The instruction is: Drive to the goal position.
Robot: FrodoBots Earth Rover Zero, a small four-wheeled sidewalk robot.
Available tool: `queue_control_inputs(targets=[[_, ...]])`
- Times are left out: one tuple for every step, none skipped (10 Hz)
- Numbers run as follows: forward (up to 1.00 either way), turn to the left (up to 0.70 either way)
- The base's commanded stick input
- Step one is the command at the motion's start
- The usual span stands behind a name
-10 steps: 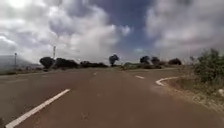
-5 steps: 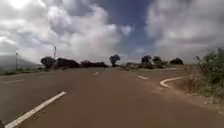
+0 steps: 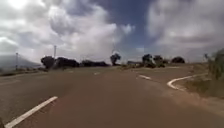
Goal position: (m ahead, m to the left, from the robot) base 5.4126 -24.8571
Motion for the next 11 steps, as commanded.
queue_control_inputs(targets=[[1.0,-0.4],[1.0,-0.4],[1.0,-0.4],[1.0,-0.4],[1.0,-0.4],[1.0,-0.4],[1.0,-0.4],[1.0,-0.4],[1.0,0.0],[1.0,0.0],[1.0,0.0]])
